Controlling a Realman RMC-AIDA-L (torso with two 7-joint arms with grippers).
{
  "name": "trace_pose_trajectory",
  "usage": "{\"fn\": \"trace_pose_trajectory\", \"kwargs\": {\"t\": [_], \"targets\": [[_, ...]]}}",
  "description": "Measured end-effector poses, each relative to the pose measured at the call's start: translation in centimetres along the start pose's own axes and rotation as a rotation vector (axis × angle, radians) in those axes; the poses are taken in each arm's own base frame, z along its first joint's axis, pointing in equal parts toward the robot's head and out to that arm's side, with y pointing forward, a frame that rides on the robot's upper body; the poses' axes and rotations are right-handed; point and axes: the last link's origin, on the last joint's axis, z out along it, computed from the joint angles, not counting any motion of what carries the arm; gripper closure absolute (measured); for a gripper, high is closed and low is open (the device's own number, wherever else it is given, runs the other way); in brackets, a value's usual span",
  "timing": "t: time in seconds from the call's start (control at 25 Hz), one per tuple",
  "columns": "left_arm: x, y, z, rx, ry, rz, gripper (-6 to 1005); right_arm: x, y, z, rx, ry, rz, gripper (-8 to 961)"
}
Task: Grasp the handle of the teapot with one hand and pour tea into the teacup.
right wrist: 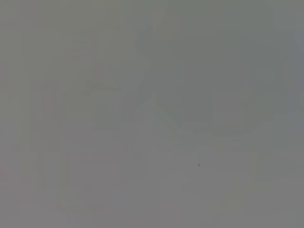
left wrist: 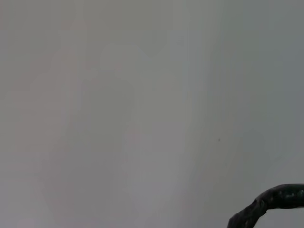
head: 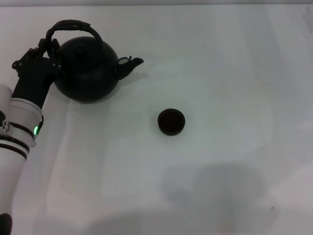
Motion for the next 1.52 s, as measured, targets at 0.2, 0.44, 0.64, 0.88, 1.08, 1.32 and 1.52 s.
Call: {"fn": "trace_pose_trajectory", "kwargs": {"t": [0.2, 0.44, 0.64, 0.88, 1.08, 1.32, 1.52], "targets": [[-0.1, -0.1, -0.2, 0.005, 0.002, -0.001, 788, 0.0, 0.0, 0.0, 0.0, 0.001, -0.001, 124], [0.2, -0.1, -1.0, -0.005, 0.039, 0.002, 571, 0.0, 0.0, 0.0, 0.0, 0.001, -0.001, 124], [0.2, -0.6, -2.3, 0.006, 0.073, 0.0, 375, 0.2, 0.0, -0.1, -0.003, 0.01, -0.002, 124], [0.3, -2.1, -4.4, 0.059, 0.125, -0.072, 322, 0.4, 0.1, -0.2, -0.005, 0.016, -0.003, 124], [0.9, -4.1, -5.4, 0.088, 0.178, -0.086, 318, 0.7, -0.3, -0.6, 0.002, 0.024, -0.004, 124], [2.1, -6.7, -4.4, 0.12, 0.209, -0.007, 319, 1.5, -0.1, -1.3, -0.01, 0.05, -0.01, 124], [2.8, -8.5, -2.8, 0.189, 0.202, 0.014, 319, 2.4, 0.5, -2.0, -0.043, 0.082, 0.015, 124]]}}
